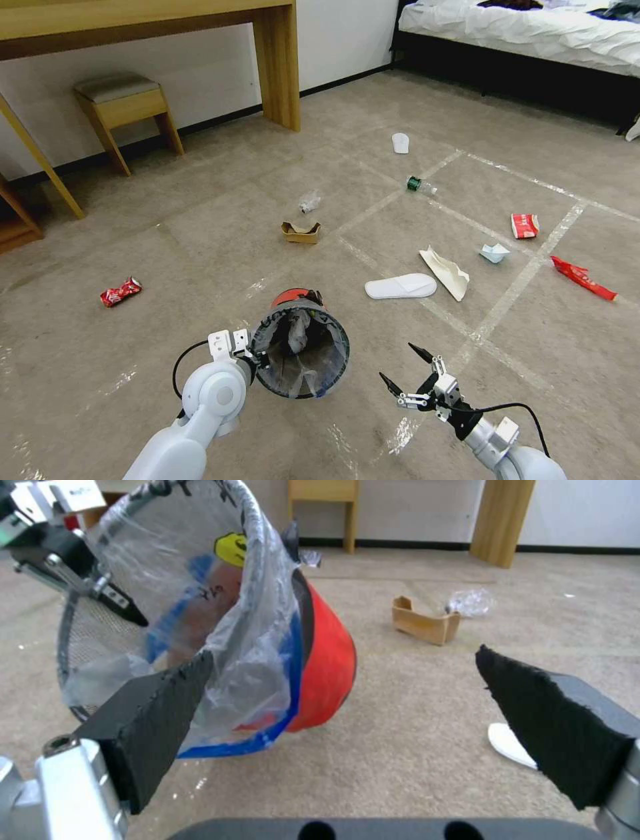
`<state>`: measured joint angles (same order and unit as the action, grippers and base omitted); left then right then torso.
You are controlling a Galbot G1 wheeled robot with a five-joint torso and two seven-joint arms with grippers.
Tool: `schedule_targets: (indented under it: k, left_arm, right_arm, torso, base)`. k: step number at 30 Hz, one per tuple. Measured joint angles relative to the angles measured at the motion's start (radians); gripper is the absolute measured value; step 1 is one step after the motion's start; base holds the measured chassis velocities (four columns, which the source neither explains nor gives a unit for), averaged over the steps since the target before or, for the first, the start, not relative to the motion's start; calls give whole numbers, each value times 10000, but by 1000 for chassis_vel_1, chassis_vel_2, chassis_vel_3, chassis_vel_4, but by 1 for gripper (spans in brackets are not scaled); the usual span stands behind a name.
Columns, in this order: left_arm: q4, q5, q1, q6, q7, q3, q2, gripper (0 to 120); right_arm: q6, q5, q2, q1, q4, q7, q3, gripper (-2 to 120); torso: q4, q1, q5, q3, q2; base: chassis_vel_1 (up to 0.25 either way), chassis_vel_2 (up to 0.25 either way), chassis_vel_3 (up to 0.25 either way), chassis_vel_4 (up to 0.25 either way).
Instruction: Pick up the trash bin and place the garbage on the floor into it.
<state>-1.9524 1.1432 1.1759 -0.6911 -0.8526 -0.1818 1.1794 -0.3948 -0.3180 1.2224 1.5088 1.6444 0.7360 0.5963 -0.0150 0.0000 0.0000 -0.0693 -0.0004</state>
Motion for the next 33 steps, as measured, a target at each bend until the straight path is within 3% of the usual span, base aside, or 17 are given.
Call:
schedule_targets:
  k: [11,26,33]
  left_arm:
    - [-143,95,-42,13,-41,-67,-36,0]
    - [-148,-6,1,-66,-73,-61,13,0]
    - [-81,-8,-40,-91,-93,-45,36,0]
  right_arm:
    - [184,-319,37,-32,-21,206,42,100]
    - [11,-320,-12,-64,-63,-286,-74,100]
    - [-87,-372,-31,-80,-119,-314,-112,100]
  torso:
    - [0,-1,-1,-17,0]
    - [0,0,0,-32,-1]
    - [0,0,0,-31,0]
  base:
    - [-87,58,87,-57]
    - [-261,193,272,-193]
    - [-47,48,35,-30]
